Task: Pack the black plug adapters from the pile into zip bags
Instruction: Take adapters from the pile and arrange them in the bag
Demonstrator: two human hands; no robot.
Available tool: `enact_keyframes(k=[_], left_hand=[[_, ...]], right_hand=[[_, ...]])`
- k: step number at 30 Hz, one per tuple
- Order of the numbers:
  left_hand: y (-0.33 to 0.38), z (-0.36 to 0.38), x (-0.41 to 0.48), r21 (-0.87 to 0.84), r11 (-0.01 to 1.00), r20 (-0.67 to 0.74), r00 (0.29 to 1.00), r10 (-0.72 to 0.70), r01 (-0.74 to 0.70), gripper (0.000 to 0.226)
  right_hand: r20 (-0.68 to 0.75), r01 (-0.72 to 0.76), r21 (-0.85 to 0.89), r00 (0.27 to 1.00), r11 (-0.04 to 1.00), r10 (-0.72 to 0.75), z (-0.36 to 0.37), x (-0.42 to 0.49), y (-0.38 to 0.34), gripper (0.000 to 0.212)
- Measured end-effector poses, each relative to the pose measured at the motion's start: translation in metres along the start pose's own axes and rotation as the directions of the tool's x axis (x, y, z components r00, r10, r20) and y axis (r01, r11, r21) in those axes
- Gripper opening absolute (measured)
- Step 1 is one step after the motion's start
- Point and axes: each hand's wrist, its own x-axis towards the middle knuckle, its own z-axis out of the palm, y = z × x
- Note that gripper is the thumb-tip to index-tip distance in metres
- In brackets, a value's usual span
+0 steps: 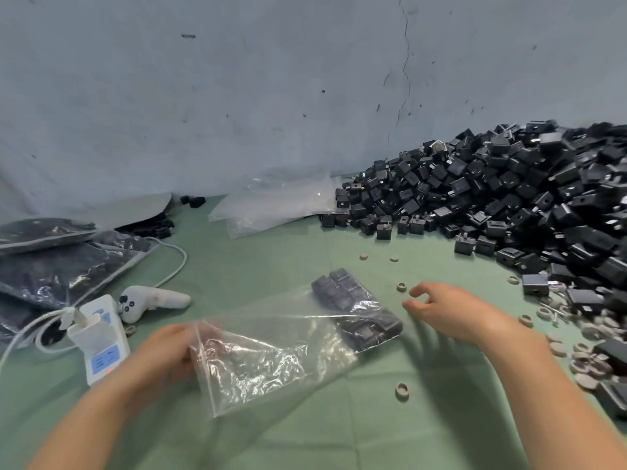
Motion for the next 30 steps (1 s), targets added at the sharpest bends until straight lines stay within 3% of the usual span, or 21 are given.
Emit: enact_keyframes(k=[1, 3, 5, 6, 7, 9, 13, 17, 19, 22, 25, 30], left_hand=[[0.002, -0.007, 0.001, -0.017, 0.999, -0.03, 0.998, -0.051, 0.05, 0.02], [0.008, -0.02, 0.003, 0.034, 0.999, -0.262, 0.965, -0.012, 0.022, 0.023], [0.019, -0.021, 0.002, 0.206, 0.97, -0.494, 0.841, 0.22, -0.132, 0.024], [0.027, -0.012, -0.002, 0.269, 0.935, -0.519, 0.783, 0.344, -0.232, 0.025], [0.036, 0.002, -0.006, 0.301, 0.898, -0.494, 0.753, 0.434, -0.32, 0.026], [0.052, 0.042, -0.01, 0.344, 0.831, -0.353, 0.76, 0.547, -0.438, 0.022], [0.072, 0.141, 0.006, 0.422, 0.685, 0.015, 0.76, 0.65, -0.594, 0.013], [0.088, 0.235, 0.037, 0.515, 0.566, 0.295, 0.753, 0.588, -0.644, 0.052], [0.096, 0.279, 0.052, 0.523, 0.524, 0.43, 0.739, 0.518, -0.672, 0.064], [0.108, 0.343, 0.073, 0.509, 0.467, 0.573, 0.689, 0.444, -0.723, 0.078], [0.119, 0.395, 0.092, 0.465, 0.464, 0.633, 0.65, 0.421, -0.754, 0.088], [0.128, 0.443, 0.111, 0.408, 0.564, 0.549, 0.686, 0.477, -0.718, 0.067]], right_hand=[[-0.003, -0.004, 0.009, 1.0, 1.0, 0.004, -0.001, -0.001, 0.001, 0.046], [-0.015, -0.012, 0.022, 1.0, 1.0, 0.012, -0.003, -0.002, 0.002, 0.046], [-0.038, -0.02, 0.05, 0.999, 0.999, 0.022, -0.005, 0.0, 0.004, 0.047], [-0.054, -0.026, 0.068, 0.998, 0.997, 0.03, -0.006, 0.001, 0.006, 0.047], [-0.076, -0.033, 0.083, 0.996, 0.996, 0.04, -0.007, 0.003, 0.008, 0.047], [-0.141, -0.055, 0.103, 0.987, 0.993, 0.07, -0.009, 0.008, 0.014, 0.047], [-0.313, -0.128, 0.18, 0.932, 0.975, 0.181, -0.018, 0.014, 0.032, 0.049], [-0.48, -0.224, 0.296, 0.806, 0.929, 0.347, -0.03, 0.017, 0.055, 0.051], [-0.473, -0.265, 0.401, 0.76, 0.877, 0.446, -0.037, 0.02, 0.069, 0.055], [-0.344, -0.197, 0.685, 0.761, 0.702, 0.549, -0.046, 0.029, 0.086, 0.062], [-0.284, -0.095, 0.847, 0.751, 0.523, 0.596, -0.052, 0.043, 0.1, 0.062], [-0.092, 0.034, 0.994, 0.79, 0.107, 0.606, -0.061, 0.055, 0.113, 0.042]])
